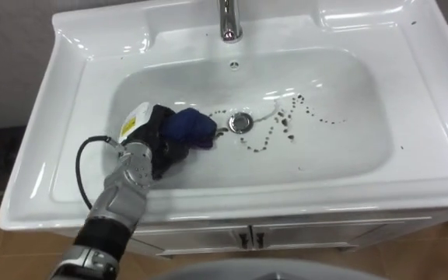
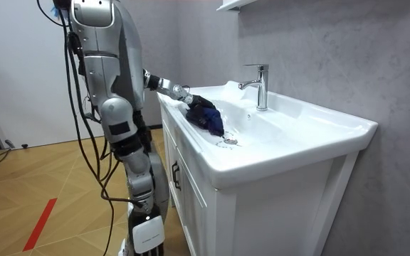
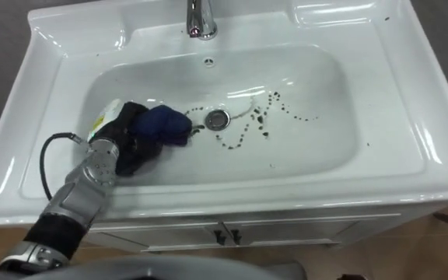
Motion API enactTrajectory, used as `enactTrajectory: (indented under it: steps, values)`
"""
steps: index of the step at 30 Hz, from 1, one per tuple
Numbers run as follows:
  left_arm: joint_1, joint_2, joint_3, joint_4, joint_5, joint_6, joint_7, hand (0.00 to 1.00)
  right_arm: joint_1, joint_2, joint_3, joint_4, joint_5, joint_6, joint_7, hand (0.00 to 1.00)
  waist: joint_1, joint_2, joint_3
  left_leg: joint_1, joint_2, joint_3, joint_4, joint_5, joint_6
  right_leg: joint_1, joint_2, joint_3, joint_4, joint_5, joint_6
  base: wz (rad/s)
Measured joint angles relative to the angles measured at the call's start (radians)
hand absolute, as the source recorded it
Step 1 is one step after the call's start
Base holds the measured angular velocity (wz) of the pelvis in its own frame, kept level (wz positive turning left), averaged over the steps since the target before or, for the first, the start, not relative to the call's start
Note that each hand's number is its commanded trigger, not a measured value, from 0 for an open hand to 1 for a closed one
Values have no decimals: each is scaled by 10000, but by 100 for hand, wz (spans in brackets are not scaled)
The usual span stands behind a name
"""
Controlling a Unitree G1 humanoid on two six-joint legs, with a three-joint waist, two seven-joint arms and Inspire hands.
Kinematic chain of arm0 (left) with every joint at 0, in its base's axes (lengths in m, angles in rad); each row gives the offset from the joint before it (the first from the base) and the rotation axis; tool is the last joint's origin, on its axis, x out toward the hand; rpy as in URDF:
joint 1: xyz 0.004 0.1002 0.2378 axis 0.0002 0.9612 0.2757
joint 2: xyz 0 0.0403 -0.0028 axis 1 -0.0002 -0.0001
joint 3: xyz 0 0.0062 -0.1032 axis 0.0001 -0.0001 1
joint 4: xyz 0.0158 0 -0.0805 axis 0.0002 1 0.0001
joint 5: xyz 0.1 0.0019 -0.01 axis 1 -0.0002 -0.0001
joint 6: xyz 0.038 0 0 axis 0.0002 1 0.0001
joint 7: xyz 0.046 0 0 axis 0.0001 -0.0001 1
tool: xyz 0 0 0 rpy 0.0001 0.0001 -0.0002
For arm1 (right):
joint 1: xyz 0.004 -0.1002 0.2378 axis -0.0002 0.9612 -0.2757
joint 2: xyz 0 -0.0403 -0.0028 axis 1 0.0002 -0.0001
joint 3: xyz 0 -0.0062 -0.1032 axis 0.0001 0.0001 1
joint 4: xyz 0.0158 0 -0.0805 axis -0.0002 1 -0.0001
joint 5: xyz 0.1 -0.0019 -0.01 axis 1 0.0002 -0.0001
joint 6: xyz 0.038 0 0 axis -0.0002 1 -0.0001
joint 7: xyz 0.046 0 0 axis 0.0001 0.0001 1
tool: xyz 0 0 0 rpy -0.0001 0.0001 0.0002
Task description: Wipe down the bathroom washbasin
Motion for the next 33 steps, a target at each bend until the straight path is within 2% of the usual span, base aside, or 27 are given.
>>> enactTrajectory:
  steps: [2, 4, 6, 10, 13, 16, 23, 31, 33]
  values:
    - [-109, 12, -11, 20, -390, 213, -262, 100, 34, 25, -84, -154, -123, 179, 121, 0, -167, 126, -78, -113, 0, 34, 0, -1, 3, -146, -6, 11, 2, -6, 4, -4]
    - [-147, 22, -29, 26, -601, 304, -425, 100, -5, 43, -148, -144, -252, 257, 201, 0, -355, 195, -98, -142, 0, 55, 38, 1, 6, -190, -26, 4, 99, -3, 5, -2]
    - [-189, 62, -26, 97, -899, 363, -587, 100, -17, 48, -308, -128, -285, 281, 242, 0, -420, 229, -94, -131, 0, 83, 101, 1, 5, -192, -46, 33, 143, -4, 6, -6]
    - [-454, 246, -33, 88, -1748, 732, -956, 100, -100, 24, -571, -181, -278, 333, 273, 0, -657, 339, -23, -206, -2, 108, 106, -1, 6, -246, -51, 35, 119, -8, 10, -1]
    - [-595, 299, -56, 91, -1864, 848, -1135, 100, -112, 28, -655, -184, -287, 389, 297, 0, -765, 451, 5, -309, 0, 153, 151, -1, 7, -338, -66, 25, 128, -13, 11, 0]
    - [-602, 307, -94, 169, -1862, 859, -1228, 100, -119, 26, -667, -178, -289, 415, 297, 0, -884, 551, 58, -304, -14, 165, 155, -1, 7, -329, -81, 33, 138, -25, 27, 0]
    - [-641, 305, -352, 161, -1629, 811, -1366, 100, -66, 23, -637, -107, -490, 420, 430, 0, -966, 552, 79, -272, -29, 180, 135, -1, 7, -299, -84, 131, 126, -32, 33, 0]
    - [-1335, 290, -1654, 165, -1637, 836, -1618, 100, -143, 26, -348, -73, -427, 480, 514, 0, -1402, 556, 108, -511, -43, 328, 236, -2, 12, -461, -130, 33, 128, -97, 82, 3]
    - [-1484, 238, -1791, 139, -1636, 832, -1752, 100, -131, 26, -343, -137, -416, 497, 554, 0, -1502, 579, 114, -559, -37, 329, 234, -2, 12, -522, -121, 35, 159, -93, 79, 0]
